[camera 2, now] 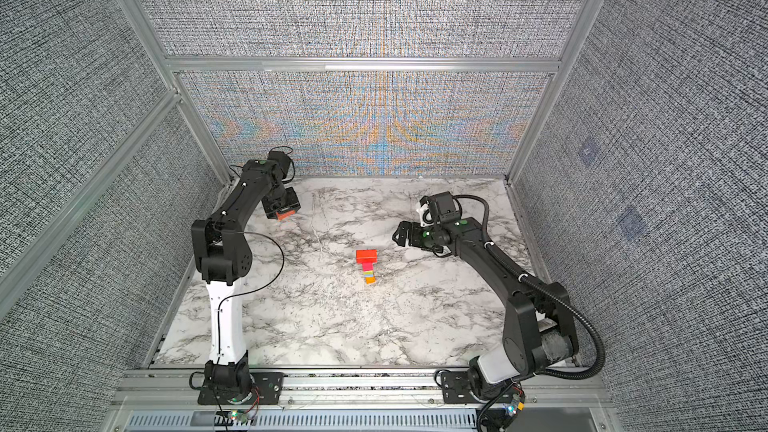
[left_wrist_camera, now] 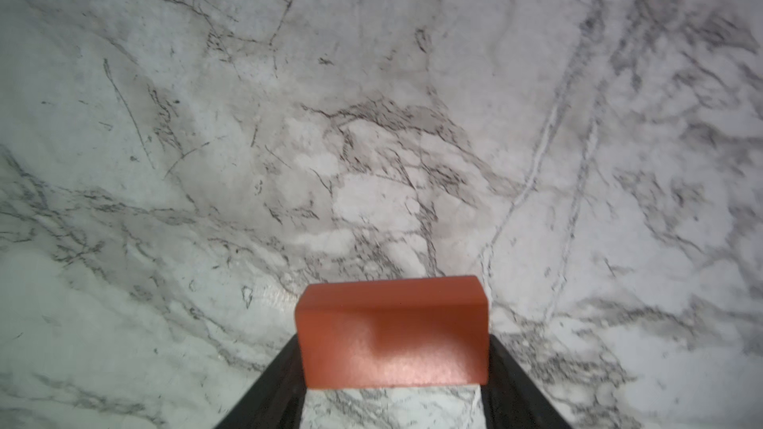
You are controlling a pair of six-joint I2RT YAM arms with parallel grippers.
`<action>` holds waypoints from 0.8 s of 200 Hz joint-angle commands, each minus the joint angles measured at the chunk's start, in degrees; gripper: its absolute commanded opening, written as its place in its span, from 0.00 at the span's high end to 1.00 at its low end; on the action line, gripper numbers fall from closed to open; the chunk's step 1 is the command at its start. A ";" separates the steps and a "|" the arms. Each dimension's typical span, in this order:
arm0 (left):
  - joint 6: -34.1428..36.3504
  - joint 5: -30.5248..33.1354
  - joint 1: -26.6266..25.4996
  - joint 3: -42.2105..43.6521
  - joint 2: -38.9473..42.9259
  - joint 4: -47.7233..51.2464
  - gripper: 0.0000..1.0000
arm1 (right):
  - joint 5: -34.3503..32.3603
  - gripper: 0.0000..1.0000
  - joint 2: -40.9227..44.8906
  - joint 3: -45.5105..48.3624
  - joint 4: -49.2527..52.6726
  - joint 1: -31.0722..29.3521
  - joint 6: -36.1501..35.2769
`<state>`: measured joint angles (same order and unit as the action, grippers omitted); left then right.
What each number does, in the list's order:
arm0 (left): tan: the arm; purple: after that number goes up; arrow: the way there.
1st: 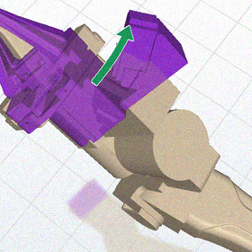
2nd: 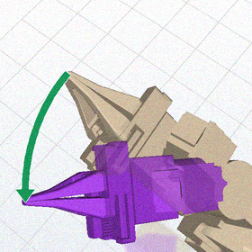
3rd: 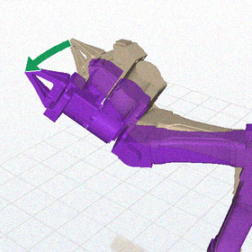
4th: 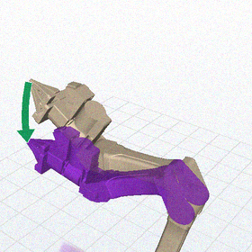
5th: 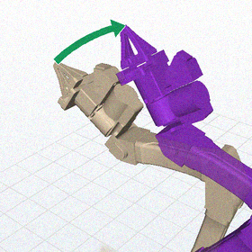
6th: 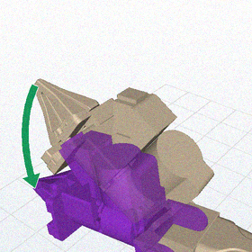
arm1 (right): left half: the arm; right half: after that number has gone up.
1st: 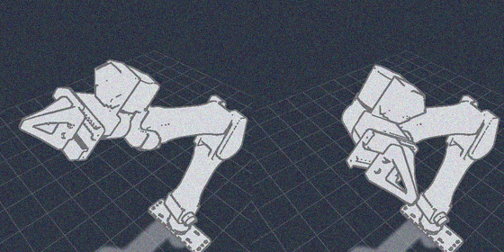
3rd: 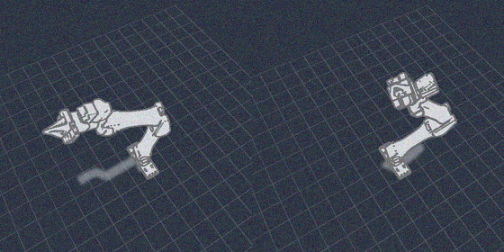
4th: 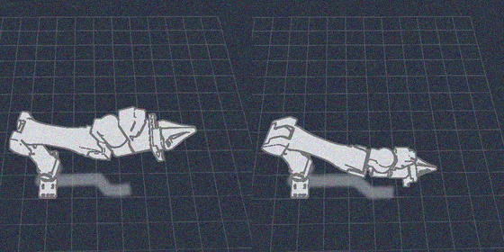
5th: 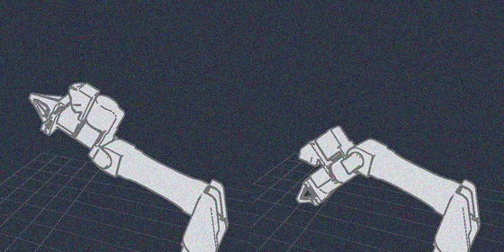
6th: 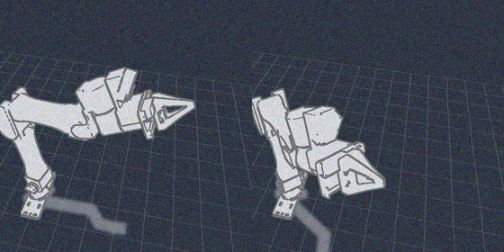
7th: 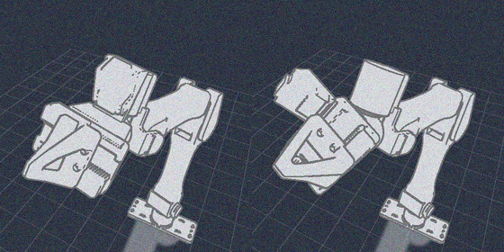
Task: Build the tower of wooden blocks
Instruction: 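Lift the orange-red bar with the left gripper and carry it toward the stack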
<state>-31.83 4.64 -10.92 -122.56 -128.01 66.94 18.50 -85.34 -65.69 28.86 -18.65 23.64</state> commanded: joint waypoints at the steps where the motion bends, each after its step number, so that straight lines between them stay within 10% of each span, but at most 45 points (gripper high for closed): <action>1: 4.02 1.20 -2.42 2.67 5.01 1.95 0.41 | 0.57 0.01 0.78 -0.23 2.58 0.11 -0.78; 87: -1.08 3.34 -17.47 14.05 23.13 3.90 0.41 | -3.13 0.01 4.04 4.52 2.88 0.93 3.39; 160: -8.92 8.95 -33.21 9.22 21.95 8.39 0.41 | -7.39 0.01 4.93 11.17 0.95 4.28 8.20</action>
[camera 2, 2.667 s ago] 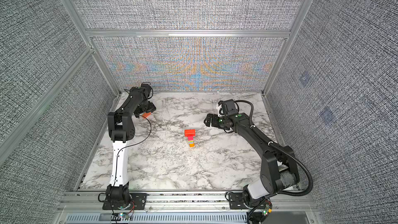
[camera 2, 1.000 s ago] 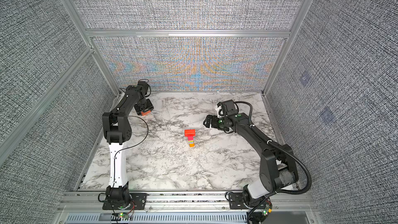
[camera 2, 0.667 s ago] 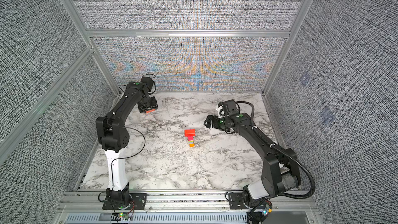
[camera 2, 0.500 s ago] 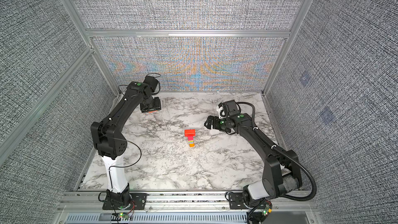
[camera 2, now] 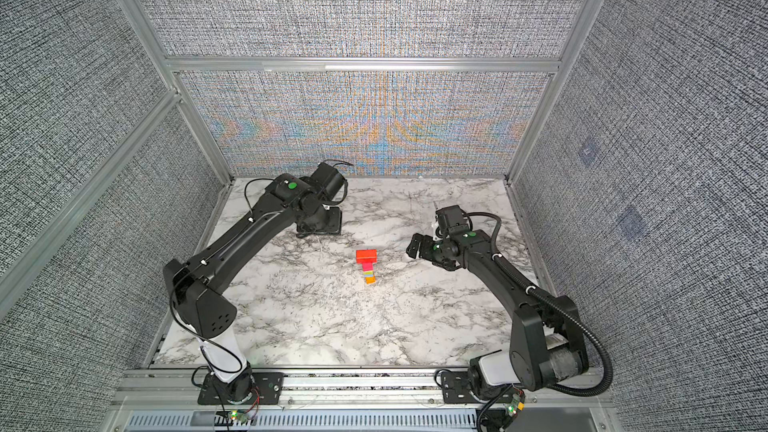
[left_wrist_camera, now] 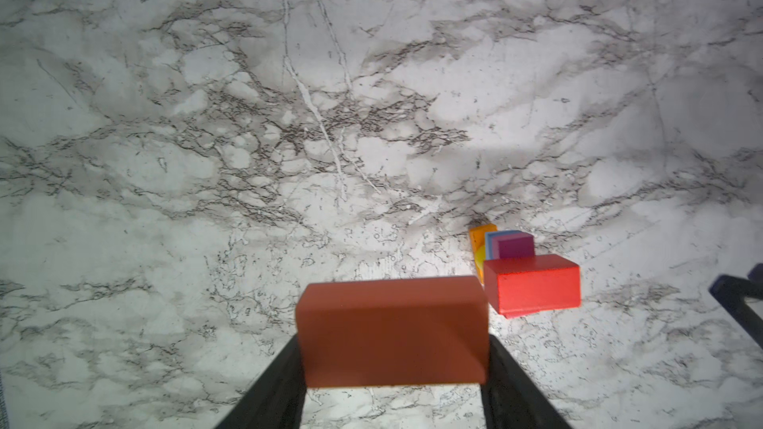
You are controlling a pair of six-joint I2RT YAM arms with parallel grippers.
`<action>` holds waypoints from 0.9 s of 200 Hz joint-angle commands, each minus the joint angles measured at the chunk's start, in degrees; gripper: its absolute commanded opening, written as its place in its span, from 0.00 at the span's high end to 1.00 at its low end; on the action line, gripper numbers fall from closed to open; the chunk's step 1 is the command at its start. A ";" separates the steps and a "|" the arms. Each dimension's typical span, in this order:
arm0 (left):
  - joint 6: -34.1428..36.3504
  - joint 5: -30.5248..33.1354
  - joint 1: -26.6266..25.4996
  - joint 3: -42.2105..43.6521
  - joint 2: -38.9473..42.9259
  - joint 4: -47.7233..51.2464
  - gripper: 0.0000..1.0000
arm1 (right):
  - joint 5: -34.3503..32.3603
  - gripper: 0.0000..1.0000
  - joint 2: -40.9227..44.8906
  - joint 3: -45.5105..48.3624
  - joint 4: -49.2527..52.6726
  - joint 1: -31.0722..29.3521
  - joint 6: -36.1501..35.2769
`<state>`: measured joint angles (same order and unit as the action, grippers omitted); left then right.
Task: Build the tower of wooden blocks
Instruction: 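Lift the orange-red bar with the left gripper and carry it toward the stack, then lower the orange-red bar onto the red block on the stack, open left gripper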
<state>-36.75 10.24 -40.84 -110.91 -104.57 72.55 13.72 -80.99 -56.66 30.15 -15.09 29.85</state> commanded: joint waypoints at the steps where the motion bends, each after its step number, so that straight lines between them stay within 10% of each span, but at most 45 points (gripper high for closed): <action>1: -4.06 3.46 -3.46 -2.58 -1.58 2.82 0.41 | -2.67 0.01 0.62 2.29 -0.39 0.74 1.98; 95: -9.95 5.23 -13.20 -16.38 -15.42 7.87 0.41 | -0.30 0.01 3.64 9.21 -6.31 4.19 3.44; 180: -12.63 5.42 -13.56 -11.91 -15.94 5.62 0.41 | 1.36 0.01 3.82 10.35 -7.13 4.74 3.64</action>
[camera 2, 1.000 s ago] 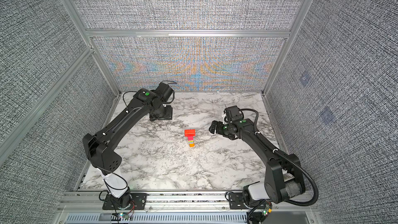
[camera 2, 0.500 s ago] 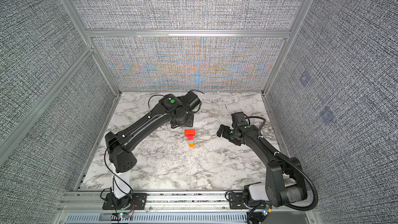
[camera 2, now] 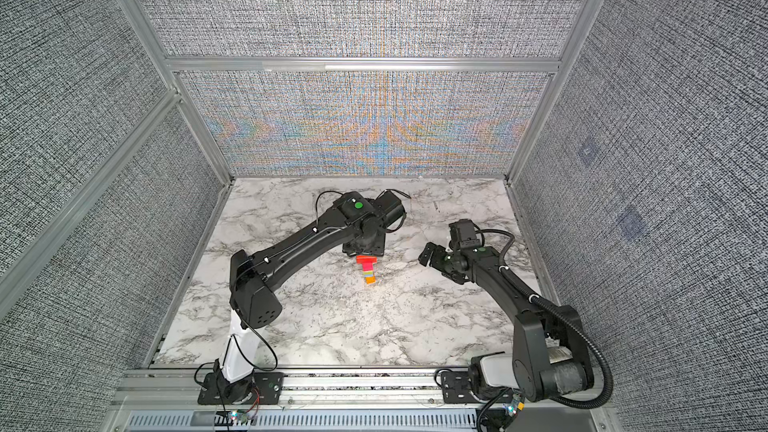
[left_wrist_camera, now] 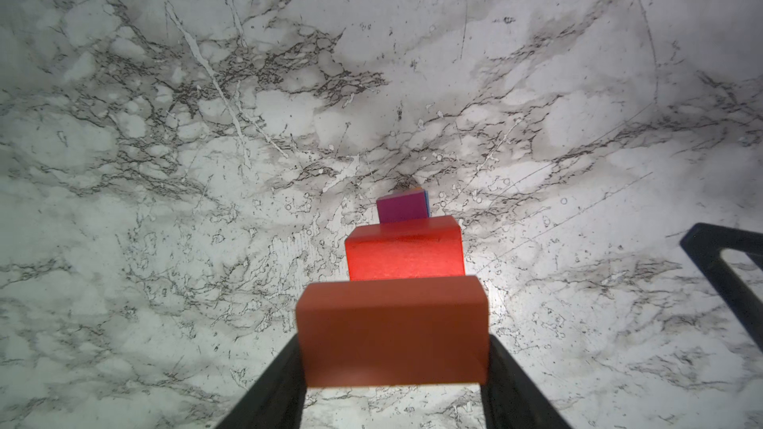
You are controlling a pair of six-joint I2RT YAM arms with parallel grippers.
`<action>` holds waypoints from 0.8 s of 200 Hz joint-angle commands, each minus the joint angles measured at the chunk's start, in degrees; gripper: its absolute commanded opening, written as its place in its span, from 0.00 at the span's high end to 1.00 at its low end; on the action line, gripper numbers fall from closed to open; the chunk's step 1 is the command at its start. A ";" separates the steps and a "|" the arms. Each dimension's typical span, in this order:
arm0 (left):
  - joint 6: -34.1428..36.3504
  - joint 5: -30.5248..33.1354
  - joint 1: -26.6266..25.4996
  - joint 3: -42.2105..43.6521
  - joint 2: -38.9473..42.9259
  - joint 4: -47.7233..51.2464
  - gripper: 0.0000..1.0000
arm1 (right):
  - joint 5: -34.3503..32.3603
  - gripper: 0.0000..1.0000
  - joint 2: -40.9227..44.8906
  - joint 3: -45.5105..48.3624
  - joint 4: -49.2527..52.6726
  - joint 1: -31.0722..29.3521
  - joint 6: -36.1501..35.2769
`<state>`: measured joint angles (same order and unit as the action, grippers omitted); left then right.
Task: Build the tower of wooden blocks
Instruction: 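Lower the orange-red bar onto the red block on the stack, open left gripper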
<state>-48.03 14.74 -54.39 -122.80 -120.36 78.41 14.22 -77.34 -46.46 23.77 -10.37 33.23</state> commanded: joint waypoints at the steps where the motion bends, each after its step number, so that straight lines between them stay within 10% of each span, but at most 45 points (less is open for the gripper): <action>1: -1.36 0.87 -0.01 0.00 -0.19 -0.22 0.41 | 0.88 0.01 0.17 0.14 -0.74 0.01 0.25; 160: -1.19 -1.92 2.04 2.84 -1.02 -3.87 0.40 | 1.96 0.01 -1.17 0.45 -1.27 0.09 -0.20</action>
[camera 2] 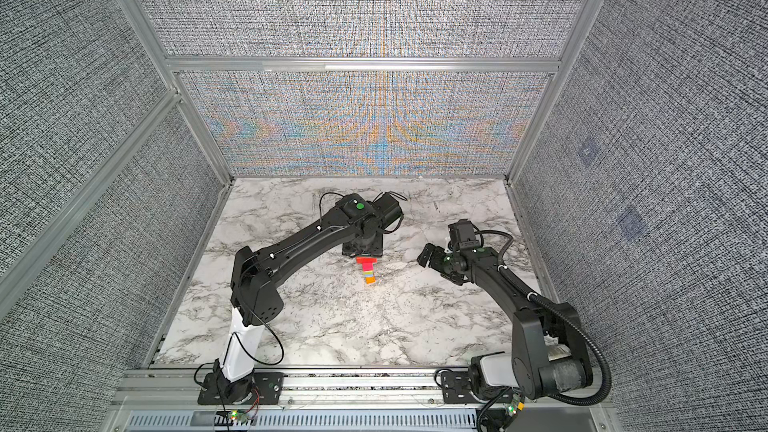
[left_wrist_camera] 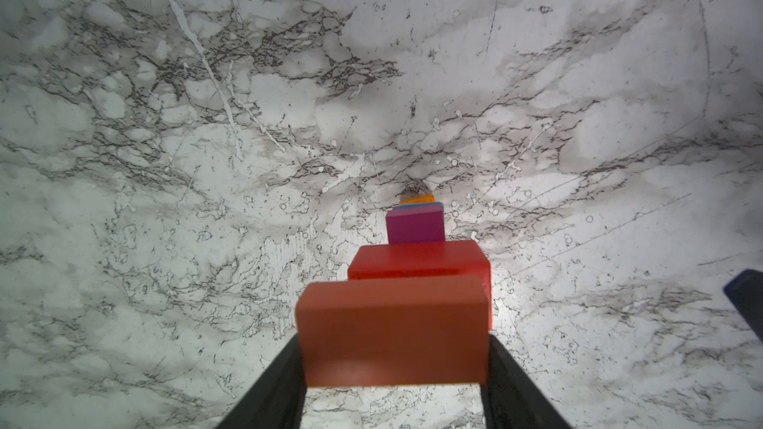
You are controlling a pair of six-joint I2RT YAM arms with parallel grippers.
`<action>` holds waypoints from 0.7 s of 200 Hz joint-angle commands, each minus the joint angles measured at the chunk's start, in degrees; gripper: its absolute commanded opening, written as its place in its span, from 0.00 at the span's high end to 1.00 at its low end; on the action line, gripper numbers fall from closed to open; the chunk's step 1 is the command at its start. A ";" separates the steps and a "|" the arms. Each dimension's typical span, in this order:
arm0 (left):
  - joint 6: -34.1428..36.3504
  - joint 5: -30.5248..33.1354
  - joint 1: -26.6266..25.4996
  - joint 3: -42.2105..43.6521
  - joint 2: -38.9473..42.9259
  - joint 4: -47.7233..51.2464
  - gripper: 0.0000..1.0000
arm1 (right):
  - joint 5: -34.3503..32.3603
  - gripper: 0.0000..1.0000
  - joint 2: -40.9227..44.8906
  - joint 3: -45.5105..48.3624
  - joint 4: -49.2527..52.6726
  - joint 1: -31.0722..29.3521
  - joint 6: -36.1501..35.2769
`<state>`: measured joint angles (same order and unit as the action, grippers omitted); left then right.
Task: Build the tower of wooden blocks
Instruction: 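Lower the orange-red bar onto the red block on the stack, open left gripper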
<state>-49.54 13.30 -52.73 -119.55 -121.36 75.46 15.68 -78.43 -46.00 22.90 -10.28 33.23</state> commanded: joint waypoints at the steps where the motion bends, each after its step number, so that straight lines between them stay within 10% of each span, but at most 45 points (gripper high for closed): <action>1: 0.32 -0.47 0.36 -0.42 -0.10 -0.92 0.40 | 0.50 0.01 -0.11 -0.03 -0.35 0.00 -0.24; 140: 0.06 -1.70 0.87 0.76 -0.63 -1.97 0.40 | 1.55 0.01 -0.67 0.01 -0.88 0.00 -0.53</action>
<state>-49.50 11.64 -51.99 -119.28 -121.80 73.58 16.43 -79.05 -46.00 22.46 -10.26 33.19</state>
